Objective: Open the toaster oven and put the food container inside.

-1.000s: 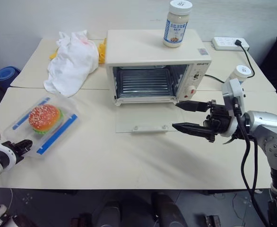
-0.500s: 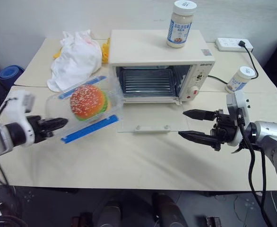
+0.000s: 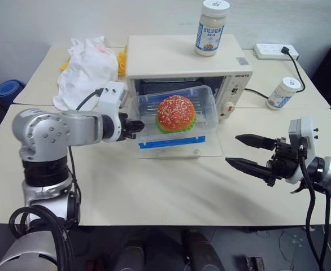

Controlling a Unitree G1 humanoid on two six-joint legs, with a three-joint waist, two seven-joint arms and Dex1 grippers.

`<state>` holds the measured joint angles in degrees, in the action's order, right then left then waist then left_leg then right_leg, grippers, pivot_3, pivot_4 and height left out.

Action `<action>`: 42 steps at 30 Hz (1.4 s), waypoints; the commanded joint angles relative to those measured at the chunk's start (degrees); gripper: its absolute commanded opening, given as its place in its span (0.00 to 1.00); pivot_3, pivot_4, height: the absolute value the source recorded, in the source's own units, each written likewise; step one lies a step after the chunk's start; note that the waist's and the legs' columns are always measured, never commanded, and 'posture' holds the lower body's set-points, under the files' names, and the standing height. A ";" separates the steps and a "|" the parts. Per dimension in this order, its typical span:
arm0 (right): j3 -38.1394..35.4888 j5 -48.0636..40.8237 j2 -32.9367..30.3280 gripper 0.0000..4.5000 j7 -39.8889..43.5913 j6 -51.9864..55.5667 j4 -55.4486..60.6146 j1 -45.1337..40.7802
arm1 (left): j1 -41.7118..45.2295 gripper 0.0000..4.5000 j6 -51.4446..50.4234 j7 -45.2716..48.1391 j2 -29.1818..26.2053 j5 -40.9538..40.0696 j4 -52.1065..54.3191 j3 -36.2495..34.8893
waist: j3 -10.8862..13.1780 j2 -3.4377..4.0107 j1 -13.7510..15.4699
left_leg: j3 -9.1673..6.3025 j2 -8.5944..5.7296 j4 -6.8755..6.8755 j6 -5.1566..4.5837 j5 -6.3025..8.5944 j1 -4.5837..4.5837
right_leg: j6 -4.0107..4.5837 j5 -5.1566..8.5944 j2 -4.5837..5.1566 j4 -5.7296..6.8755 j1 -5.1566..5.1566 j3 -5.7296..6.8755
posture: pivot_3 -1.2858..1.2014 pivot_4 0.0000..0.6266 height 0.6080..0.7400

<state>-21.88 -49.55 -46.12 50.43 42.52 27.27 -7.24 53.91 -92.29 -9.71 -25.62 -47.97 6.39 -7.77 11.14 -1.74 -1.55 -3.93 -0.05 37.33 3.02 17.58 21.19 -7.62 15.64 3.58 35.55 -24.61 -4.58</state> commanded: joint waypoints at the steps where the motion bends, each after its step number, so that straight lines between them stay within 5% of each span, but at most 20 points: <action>1: -2.05 -0.76 0.91 1.00 -2.05 -1.74 2.64 0.56 | 2.44 0.28 1.90 1.22 1.67 4.42 -0.68 0.71 | 0.00 0.00 -0.02 | 0.01 -0.01 -0.01 0.00 0.00 0.00 | 0.00 0.00 0.00 0.00 -0.02 -0.03 | 0.52 0.24 1.00; 3: -1.91 -0.49 1.31 1.00 -3.07 -2.06 2.88 0.90 | 2.57 0.28 1.88 1.82 2.85 6.40 -1.12 0.80 | 0.00 0.00 0.02 | 0.01 0.00 -0.03 0.01 -0.01 0.02 | 0.00 0.00 0.00 0.00 -0.03 -0.03 | 0.52 0.24 1.00; 10: -1.45 -0.82 1.95 1.00 -4.87 -2.76 3.96 2.49 | 2.23 0.73 1.71 3.76 6.13 11.00 -0.57 -3.24 | 0.00 0.00 0.08 | 0.01 -0.02 -0.01 0.04 -0.02 0.02 | -0.02 -0.01 0.01 -0.01 -0.02 -0.04 | 0.52 0.24 1.00; 19: -0.62 -1.74 1.87 1.00 -5.56 -2.32 4.16 2.19 | -1.65 0.73 6.56 11.41 6.37 8.87 9.52 -12.39 | 0.00 0.00 0.13 | 0.01 -0.01 -0.01 0.07 -0.04 0.02 | -0.03 -0.02 0.01 -0.01 -0.02 -0.05 | 0.52 0.24 1.00; 23: 0.19 -3.01 1.87 1.00 -5.43 -1.83 4.08 1.57 | -4.56 0.73 14.36 23.15 2.55 3.30 11.07 -17.41 | 0.00 0.00 -0.07 | 0.02 0.00 -0.01 0.09 -0.05 0.01 | -0.03 -0.02 0.01 -0.01 -0.01 -0.05 | 0.52 0.24 1.00; 27: 0.53 -5.20 1.72 0.81 -5.05 -1.16 4.23 1.19 | -12.15 0.55 19.57 40.65 -5.55 -3.02 13.54 -16.29 | -0.01 0.01 -0.20 | 0.05 0.02 -0.04 0.09 -0.05 -0.04 | -0.02 -0.01 -0.01 -0.01 -0.01 -0.07 | 0.52 0.24 1.00; 29: 0.89 -5.73 1.53 0.63 -5.03 -1.08 4.50 1.31 | -16.12 0.39 22.70 47.64 -9.75 -3.72 14.86 -13.74 | 0.00 0.01 -0.03 | 0.08 0.03 -0.05 0.09 -0.05 -0.04 | -0.01 0.00 -0.01 -0.01 0.00 -0.09 | 0.52 0.24 1.00; 35: 6.90 -3.38 2.60 0.20 -5.09 -2.13 6.05 1.21 | -26.09 0.00 36.32 62.92 -20.17 4.46 17.58 0.43 | -0.01 0.01 0.13 | 0.05 0.01 -0.02 0.04 -0.04 -0.03 | 0.02 0.01 0.00 -0.12 0.08 -0.09 | 0.52 0.24 1.00; 38: 10.65 -0.78 3.88 0.01 -6.02 -3.17 5.04 -0.42 | -26.28 0.00 42.29 63.61 -20.25 9.93 15.91 6.73 | 0.00 0.01 0.12 | 0.06 0.01 -0.03 0.02 -0.04 -0.02 | 0.03 0.02 -0.01 -0.15 0.09 -0.11 | 0.52 0.24 1.00; 42: 15.53 5.20 5.45 0.01 -8.21 -4.06 2.11 -3.19 | -24.00 0.00 45.14 61.02 -17.19 15.29 12.00 12.59 | 0.00 0.01 0.09 | 0.05 0.02 -0.02 -0.02 -0.05 -0.01 | 0.01 0.01 -0.02 -0.13 0.07 -0.11 | 0.52 0.24 1.00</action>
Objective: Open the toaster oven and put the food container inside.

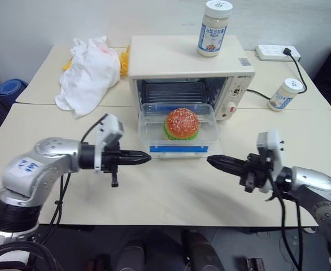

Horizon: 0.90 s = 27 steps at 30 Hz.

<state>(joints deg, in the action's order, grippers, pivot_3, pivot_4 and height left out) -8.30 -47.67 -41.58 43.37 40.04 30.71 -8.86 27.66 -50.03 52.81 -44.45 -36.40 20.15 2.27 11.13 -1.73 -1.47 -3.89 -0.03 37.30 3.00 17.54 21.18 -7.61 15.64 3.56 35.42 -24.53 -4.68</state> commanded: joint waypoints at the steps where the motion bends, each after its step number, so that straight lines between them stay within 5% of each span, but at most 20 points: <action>1: 3.00 4.42 1.22 0.01 -1.09 -1.94 -1.91 -2.02 | 2.87 0.00 3.44 -2.18 2.55 5.01 -2.76 3.71 | 0.00 0.00 0.00 | -0.01 0.00 0.01 -0.01 0.00 -0.01 | 0.00 0.00 -0.01 0.01 0.01 0.01 | 0.52 0.24 1.00; 8: 8.92 14.64 7.36 0.01 -5.56 -6.09 -10.55 -9.44 | 6.87 0.00 5.36 -10.22 10.33 12.10 -8.74 6.62 | 0.00 0.00 -0.23 | 0.02 0.01 0.01 -0.07 0.02 0.00 | -0.04 -0.02 -0.02 0.09 -0.05 -0.02 | 0.52 0.24 1.00; 22: 8.59 28.98 21.46 0.01 -13.70 -20.98 -43.34 -32.49 | 23.78 0.00 18.80 -27.33 25.78 22.82 -37.61 1.27 | 0.00 0.01 -0.13 | 0.03 -0.03 0.02 -0.03 -0.05 0.05 | -0.09 -0.05 0.03 0.20 -0.20 0.00 | 0.52 0.24 1.00; 27: 7.47 28.94 21.70 0.01 -12.81 -22.06 -44.81 -33.55 | 25.34 0.00 20.12 -27.04 27.28 22.38 -40.61 -0.76 | 0.00 0.01 -0.15 | 0.04 -0.02 -0.05 -0.02 -0.05 0.13 | -0.10 -0.06 0.06 0.29 -0.24 0.01 | 0.52 0.24 1.00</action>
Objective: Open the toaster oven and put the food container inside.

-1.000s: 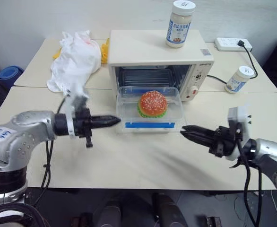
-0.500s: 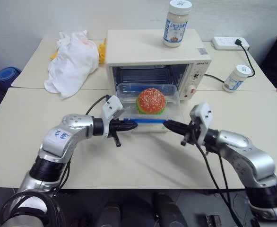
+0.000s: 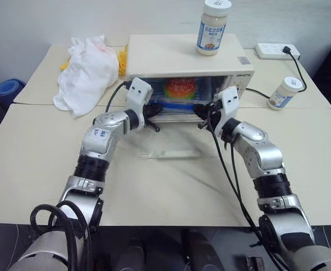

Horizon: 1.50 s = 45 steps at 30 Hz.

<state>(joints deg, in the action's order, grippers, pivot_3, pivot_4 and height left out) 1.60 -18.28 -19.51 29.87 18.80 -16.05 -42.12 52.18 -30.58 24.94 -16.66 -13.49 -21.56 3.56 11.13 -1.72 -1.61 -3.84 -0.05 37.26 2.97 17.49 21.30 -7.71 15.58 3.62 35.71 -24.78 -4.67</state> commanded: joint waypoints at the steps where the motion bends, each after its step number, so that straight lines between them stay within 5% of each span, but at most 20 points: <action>1: -3.05 -1.60 -1.29 0.01 1.31 0.78 5.19 1.18 | -0.71 0.00 -0.77 3.05 -1.46 -2.00 4.57 -2.36 | 0.00 0.00 -0.01 | 0.01 0.00 0.01 0.00 0.00 0.04 | -0.01 -0.01 0.01 0.01 -0.03 0.00 | 0.52 0.24 1.00; 6: -6.00 -7.62 -6.17 0.01 3.73 10.06 22.69 10.32 | -7.82 0.00 -10.32 12.47 -8.06 -10.96 20.84 -5.62 | -0.01 0.01 -0.16 | 0.06 0.03 -0.06 0.01 0.00 0.28 | -0.02 -0.01 0.01 0.12 -0.42 -0.06 | 0.52 0.24 1.00; 14: -14.75 -21.51 -14.88 0.00 5.26 25.47 47.52 33.18 | -19.78 0.52 -20.91 32.63 -29.41 -28.24 37.58 -16.34 | 0.00 0.02 -0.10 | 0.15 0.06 0.02 0.02 -0.02 0.27 | 0.07 0.04 -0.05 0.15 -0.54 -0.17 | 0.52 0.24 1.00; 21: -12.83 -19.66 -12.61 0.00 0.89 25.25 47.60 40.53 | -19.69 1.00 -19.46 42.03 -40.91 -30.24 37.16 -17.54 | 0.00 0.01 -0.17 | 0.11 0.05 -0.02 -0.11 -0.03 -0.37 | 0.16 0.09 -0.13 -0.17 0.31 -0.17 | 0.52 0.24 1.00; 32: -7.19 -11.42 -6.60 0.00 -1.55 18.41 33.58 31.87 | -17.75 1.00 -14.79 43.69 -42.90 -27.68 36.58 -14.61 | 0.01 0.02 -0.32 | 0.07 0.08 -0.08 -0.15 -0.01 -0.20 | 0.15 0.09 -0.14 -0.13 0.11 -0.12 | 0.52 0.24 1.00; 37: -12.91 -18.65 -7.85 0.00 -0.54 21.69 36.75 25.54 | -17.75 1.00 -12.81 43.62 -43.49 -25.43 33.89 -14.02 | 0.04 0.07 -0.40 | 0.08 0.07 -0.08 -0.15 0.00 -0.20 | 0.14 0.08 -0.14 -0.11 0.09 -0.13 | 0.52 0.24 1.00; 40: -18.10 -25.61 -11.14 0.13 -0.16 26.38 39.44 22.03 | -17.80 1.00 -11.60 43.90 -43.72 -24.44 32.43 -14.38 | 0.07 0.12 -0.23 | 0.06 0.07 -0.08 -0.15 0.00 -0.13 | 0.14 0.08 -0.13 -0.10 0.05 -0.12 | 0.52 0.24 1.00; 45: -25.45 -33.69 -22.61 0.51 4.36 32.81 41.64 20.25 | -16.94 1.00 -10.44 44.45 -44.09 -23.87 29.47 -15.12 | 0.10 0.16 0.00 | 0.01 0.09 -0.09 -0.19 0.02 -0.11 | 0.14 0.08 -0.12 -0.18 0.09 -0.04 | 0.52 0.24 1.00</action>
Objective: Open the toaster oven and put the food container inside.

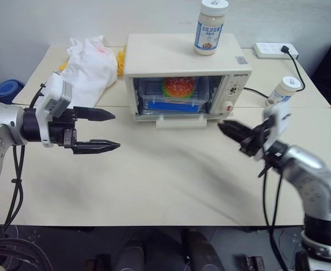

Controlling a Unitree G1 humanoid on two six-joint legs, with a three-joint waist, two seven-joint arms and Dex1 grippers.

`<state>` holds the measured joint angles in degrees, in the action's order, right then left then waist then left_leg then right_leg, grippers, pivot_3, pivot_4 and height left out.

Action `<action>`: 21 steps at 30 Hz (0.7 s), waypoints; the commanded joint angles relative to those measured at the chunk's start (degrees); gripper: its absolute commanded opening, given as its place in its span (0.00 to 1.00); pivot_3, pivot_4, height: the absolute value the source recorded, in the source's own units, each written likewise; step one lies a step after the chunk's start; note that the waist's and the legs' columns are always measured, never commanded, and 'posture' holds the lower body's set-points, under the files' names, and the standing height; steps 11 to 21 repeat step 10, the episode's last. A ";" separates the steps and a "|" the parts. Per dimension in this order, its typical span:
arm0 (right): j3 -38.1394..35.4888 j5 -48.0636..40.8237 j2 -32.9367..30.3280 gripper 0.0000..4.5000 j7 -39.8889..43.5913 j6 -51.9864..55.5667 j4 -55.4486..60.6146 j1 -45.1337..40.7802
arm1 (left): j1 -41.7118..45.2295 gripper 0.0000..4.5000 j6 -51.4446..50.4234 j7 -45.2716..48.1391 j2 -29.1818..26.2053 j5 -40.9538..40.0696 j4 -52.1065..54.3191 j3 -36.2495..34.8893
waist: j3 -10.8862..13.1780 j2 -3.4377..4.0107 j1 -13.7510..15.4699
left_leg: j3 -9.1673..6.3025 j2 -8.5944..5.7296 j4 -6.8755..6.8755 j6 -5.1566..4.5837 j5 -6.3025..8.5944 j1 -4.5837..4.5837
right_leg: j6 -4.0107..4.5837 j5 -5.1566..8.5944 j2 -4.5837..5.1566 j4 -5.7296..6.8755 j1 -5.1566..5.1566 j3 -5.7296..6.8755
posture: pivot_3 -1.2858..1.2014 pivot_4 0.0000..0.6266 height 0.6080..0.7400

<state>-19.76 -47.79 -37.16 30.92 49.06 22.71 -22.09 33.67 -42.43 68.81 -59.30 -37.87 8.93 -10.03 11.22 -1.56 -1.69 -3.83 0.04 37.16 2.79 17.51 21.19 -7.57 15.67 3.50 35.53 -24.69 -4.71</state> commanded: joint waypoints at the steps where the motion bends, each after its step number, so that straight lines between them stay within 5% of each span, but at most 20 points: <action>1: -5.15 -4.93 -7.52 0.57 4.89 3.16 3.09 0.86 | 1.78 1.00 1.66 0.72 -1.59 0.65 -1.54 -1.57 | 0.00 0.00 0.11 | -0.02 0.00 0.00 -0.01 0.00 0.02 | 0.00 0.00 0.00 -0.02 0.01 0.03 | 0.52 0.24 1.00; 7: -10.01 -8.85 -16.10 0.99 10.64 5.03 3.05 4.45 | 3.65 1.00 2.34 1.25 -2.56 0.81 -4.67 -2.33 | 0.00 -0.01 -0.15 | 0.00 0.00 0.06 -0.02 0.01 0.01 | 0.00 0.00 0.00 -0.03 0.06 0.03 | 0.52 0.24 1.00; 21: -9.29 -9.06 -15.32 0.99 9.24 4.33 3.58 4.44 | 3.92 1.00 2.16 1.01 -2.95 0.96 -5.31 -2.29 | 0.01 -0.01 -0.43 | 0.06 0.03 0.04 -0.03 0.01 -0.07 | -0.01 0.00 -0.03 0.03 0.05 -0.02 | 0.52 0.24 1.00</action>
